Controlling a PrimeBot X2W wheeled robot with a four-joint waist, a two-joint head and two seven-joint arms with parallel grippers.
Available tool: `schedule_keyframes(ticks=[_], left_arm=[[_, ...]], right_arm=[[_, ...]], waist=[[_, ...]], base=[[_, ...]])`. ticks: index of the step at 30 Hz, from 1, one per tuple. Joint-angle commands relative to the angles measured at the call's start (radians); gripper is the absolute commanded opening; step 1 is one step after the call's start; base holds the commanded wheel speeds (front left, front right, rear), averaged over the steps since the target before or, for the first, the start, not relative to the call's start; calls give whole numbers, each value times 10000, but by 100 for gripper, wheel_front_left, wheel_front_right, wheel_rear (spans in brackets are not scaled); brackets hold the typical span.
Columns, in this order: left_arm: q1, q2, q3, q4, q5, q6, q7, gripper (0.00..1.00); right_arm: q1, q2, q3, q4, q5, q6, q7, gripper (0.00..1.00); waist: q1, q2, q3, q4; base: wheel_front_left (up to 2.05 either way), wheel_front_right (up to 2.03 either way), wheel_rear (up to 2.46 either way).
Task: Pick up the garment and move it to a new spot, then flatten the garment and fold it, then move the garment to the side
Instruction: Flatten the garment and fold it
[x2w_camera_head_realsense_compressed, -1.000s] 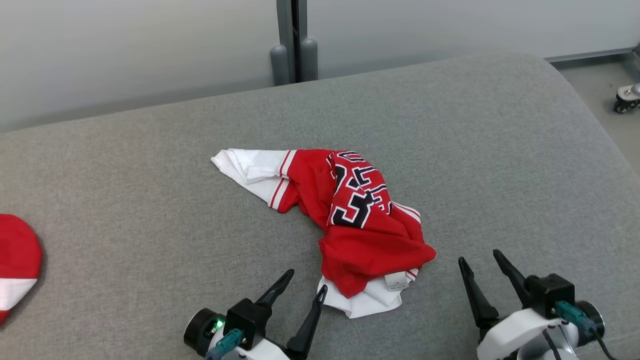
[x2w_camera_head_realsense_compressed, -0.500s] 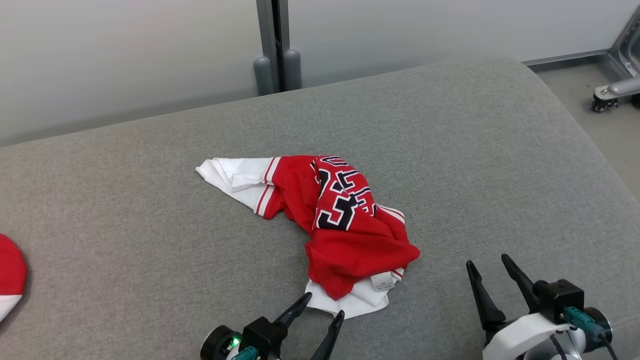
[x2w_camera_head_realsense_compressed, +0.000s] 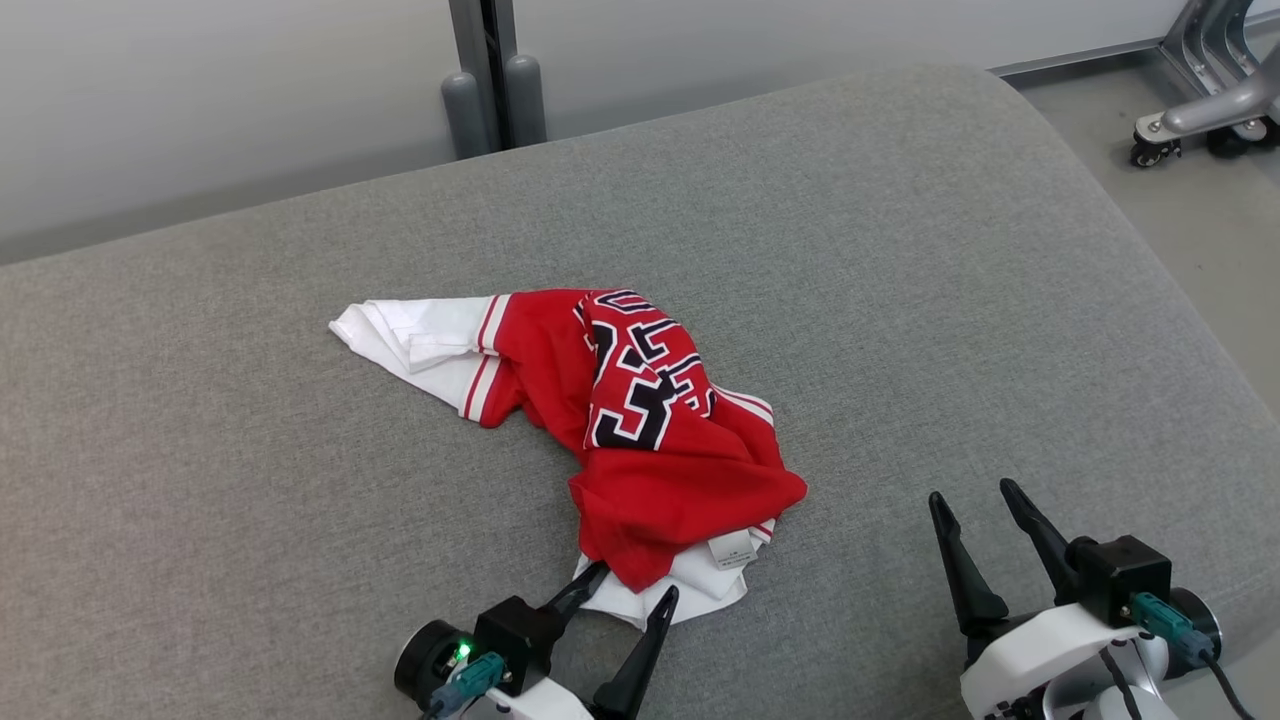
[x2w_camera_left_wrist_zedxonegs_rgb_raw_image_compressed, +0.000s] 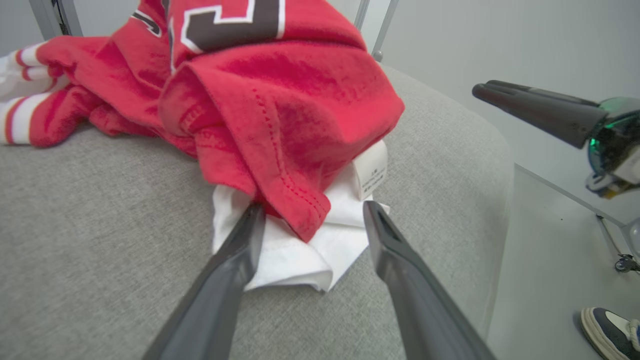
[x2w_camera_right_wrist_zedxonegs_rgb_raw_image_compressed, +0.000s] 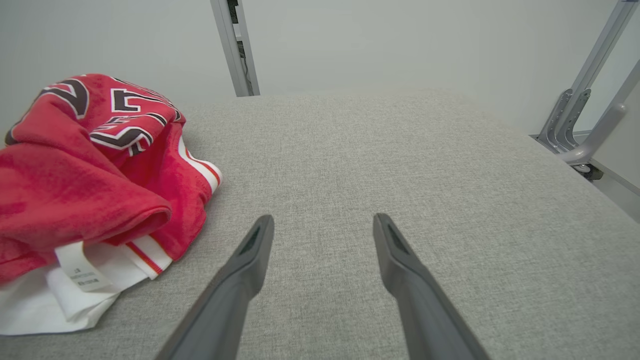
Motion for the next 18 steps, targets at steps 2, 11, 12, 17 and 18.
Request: schedule_keyframes(ticks=[2,11,12,17,18], left_arm=[[-205,45,83,-173,0,-22,-3,100],[-168,47,493,-961,-450,-67,-5,0],[-211,47,630,-1074,-464,-39,-5,0],[-121,49,1679,-1580,-400,238,-3,0],[-61,47,1932,-1634,-347,300,-5,0]], right_arm=[[-107,-6,-73,-26,-53,-3,-2,100],[-119,93,-229,37,-54,-3,-2,100],[-90,98,-253,37,-47,-3,-2,100],[134,81,-452,87,-29,-3,0,100],[147,84,-462,101,-31,-3,-2,100]], waist=[[0,0,57,-4],[0,0,73,318],[0,0,54,412],[0,0,-173,1073],[0,0,-230,1205]], base=[[0,0,0],[0,0,0],[0,0,0],[0,0,0],[0,0,0]])
